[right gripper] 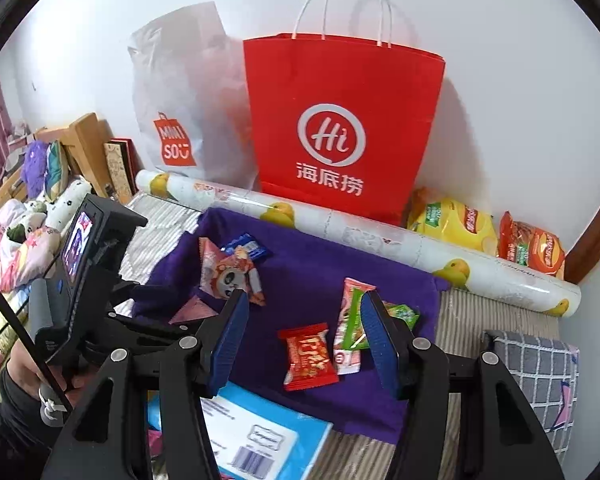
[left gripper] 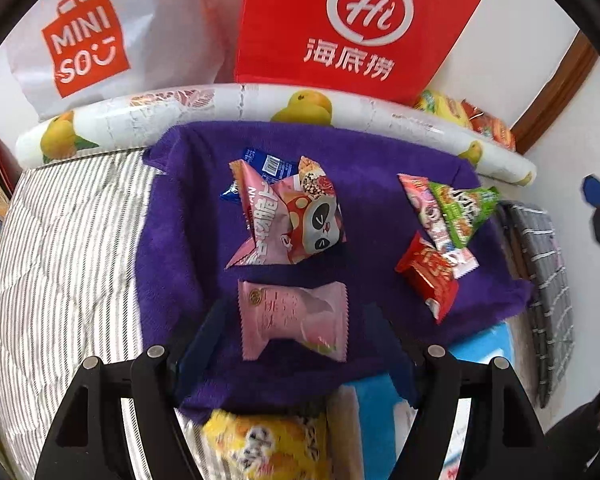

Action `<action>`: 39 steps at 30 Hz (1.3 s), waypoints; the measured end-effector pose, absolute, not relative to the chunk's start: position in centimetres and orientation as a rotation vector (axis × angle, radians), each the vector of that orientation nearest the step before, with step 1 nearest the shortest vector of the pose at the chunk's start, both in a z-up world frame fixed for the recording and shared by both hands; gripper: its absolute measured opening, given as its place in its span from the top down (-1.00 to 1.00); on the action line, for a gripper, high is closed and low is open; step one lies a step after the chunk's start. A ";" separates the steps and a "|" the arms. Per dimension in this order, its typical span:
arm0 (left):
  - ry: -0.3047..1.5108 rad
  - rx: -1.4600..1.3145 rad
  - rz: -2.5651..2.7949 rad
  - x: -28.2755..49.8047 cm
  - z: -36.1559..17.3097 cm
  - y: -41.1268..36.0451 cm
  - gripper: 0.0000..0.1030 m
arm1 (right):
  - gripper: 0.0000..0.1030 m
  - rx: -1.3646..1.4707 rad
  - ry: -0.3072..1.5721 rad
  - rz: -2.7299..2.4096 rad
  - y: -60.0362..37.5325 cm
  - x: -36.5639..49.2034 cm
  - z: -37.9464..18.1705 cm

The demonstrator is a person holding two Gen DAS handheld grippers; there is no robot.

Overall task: Organize snacks
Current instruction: 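Move both tools back from the towel to the snack pile, then grasp the white-red lychee candy bag with the right tool while the left tool reaches the large pink bag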

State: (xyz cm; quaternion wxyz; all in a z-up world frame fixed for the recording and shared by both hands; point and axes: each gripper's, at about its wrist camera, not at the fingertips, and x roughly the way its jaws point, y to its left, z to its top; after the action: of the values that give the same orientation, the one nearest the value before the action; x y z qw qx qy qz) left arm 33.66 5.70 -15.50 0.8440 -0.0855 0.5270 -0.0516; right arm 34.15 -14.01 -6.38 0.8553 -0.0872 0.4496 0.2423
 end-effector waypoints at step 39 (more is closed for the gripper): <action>1.016 -0.217 -0.077 17.3 -15.1 13.3 -0.43 | -0.25 0.001 1.383 0.365 -14.0 21.7 -19.4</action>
State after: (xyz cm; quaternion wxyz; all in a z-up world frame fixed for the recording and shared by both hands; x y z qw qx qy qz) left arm 17.27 13.30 -15.09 0.8675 -0.1035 0.4852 -0.0368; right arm 21.68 -13.96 -19.44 0.7551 0.0003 0.6339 0.1673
